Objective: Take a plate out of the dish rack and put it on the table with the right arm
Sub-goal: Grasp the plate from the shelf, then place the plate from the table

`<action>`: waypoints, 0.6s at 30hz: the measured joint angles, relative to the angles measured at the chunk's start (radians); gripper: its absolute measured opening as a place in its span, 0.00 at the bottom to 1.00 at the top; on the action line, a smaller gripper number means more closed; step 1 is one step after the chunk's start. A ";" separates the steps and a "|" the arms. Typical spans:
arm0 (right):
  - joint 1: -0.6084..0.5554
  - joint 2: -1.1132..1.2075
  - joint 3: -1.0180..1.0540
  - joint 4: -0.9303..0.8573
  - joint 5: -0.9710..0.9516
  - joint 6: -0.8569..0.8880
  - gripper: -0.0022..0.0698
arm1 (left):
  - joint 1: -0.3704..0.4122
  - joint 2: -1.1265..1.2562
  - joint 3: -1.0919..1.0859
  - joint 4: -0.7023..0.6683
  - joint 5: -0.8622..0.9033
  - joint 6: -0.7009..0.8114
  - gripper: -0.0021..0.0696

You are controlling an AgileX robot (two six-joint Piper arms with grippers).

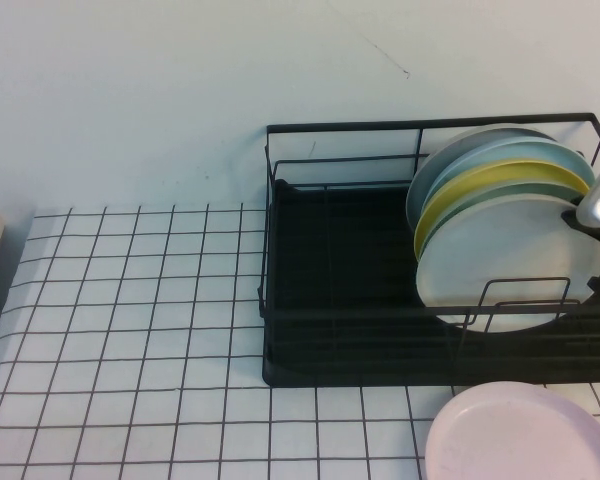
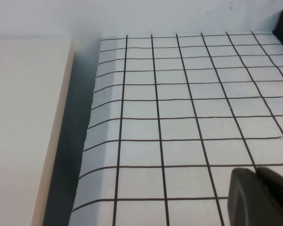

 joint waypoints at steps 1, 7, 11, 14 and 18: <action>0.000 0.000 0.000 0.000 -0.002 -0.005 0.12 | 0.000 0.000 0.000 0.000 0.000 0.000 0.02; 0.000 0.000 0.000 0.081 0.005 -0.018 0.12 | 0.000 0.000 0.000 0.000 0.000 0.000 0.02; 0.000 -0.040 0.004 0.143 0.009 -0.039 0.09 | 0.000 0.000 0.000 0.000 0.000 0.000 0.02; 0.000 -0.102 0.004 0.178 0.009 -0.044 0.08 | 0.000 0.000 0.000 0.000 0.000 0.000 0.02; 0.000 -0.210 0.006 0.206 0.013 -0.030 0.08 | 0.000 0.000 0.000 0.000 0.000 0.000 0.02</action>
